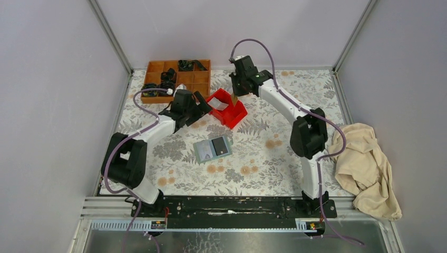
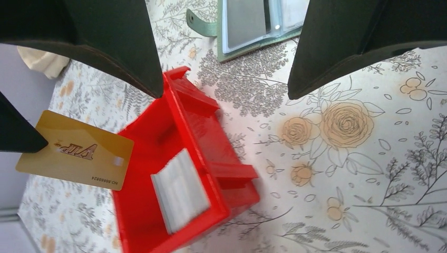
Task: Put the credit cards into the card holder
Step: Pick up the credit card from the storage box.
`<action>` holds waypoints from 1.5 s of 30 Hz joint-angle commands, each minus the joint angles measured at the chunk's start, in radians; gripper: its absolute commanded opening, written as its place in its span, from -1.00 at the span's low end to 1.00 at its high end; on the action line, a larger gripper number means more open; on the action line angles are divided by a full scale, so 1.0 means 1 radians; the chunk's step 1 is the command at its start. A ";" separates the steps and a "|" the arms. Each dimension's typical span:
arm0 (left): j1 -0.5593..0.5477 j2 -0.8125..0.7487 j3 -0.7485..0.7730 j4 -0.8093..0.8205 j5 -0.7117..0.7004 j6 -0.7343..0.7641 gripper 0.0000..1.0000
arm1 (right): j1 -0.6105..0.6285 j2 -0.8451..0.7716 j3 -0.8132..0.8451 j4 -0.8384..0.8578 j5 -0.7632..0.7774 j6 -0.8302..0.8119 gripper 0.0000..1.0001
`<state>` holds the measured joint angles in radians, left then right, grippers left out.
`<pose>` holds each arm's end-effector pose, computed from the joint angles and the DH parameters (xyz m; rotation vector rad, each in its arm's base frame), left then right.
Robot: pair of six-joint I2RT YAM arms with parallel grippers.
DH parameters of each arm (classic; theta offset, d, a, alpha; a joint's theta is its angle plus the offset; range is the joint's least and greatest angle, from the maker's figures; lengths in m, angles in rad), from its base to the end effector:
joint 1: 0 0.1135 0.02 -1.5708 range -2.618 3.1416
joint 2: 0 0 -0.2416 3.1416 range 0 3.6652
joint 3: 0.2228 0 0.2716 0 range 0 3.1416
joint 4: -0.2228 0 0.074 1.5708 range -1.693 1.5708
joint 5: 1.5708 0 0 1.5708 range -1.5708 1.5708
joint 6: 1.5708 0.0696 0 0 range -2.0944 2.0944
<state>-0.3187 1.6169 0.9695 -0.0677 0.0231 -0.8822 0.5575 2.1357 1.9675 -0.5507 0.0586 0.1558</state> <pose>0.3670 -0.1228 0.1488 -0.6475 2.2822 -0.6338 0.4506 0.2762 0.2379 -0.4301 2.2664 0.3020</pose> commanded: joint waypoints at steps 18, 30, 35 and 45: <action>0.008 -0.151 -0.045 0.224 0.810 0.236 0.62 | -0.011 -0.560 -0.463 -0.058 -0.546 0.056 -1.00; 0.005 -0.252 -0.142 0.229 0.981 0.265 0.51 | -0.029 -0.629 -0.626 0.082 -0.858 0.186 -1.00; 0.004 -0.285 -0.177 0.229 1.017 0.259 0.38 | -0.039 -0.624 -0.657 0.154 -0.924 0.235 -1.00; 0.004 -0.289 -0.240 0.376 1.113 0.137 0.17 | -0.041 -0.574 -0.689 0.239 -1.039 0.278 -1.00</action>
<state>-0.3180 1.3430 0.7540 0.1680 1.0580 -0.6697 0.5224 1.5543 1.2839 -0.3885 -0.8864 0.4004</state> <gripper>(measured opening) 0.607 0.011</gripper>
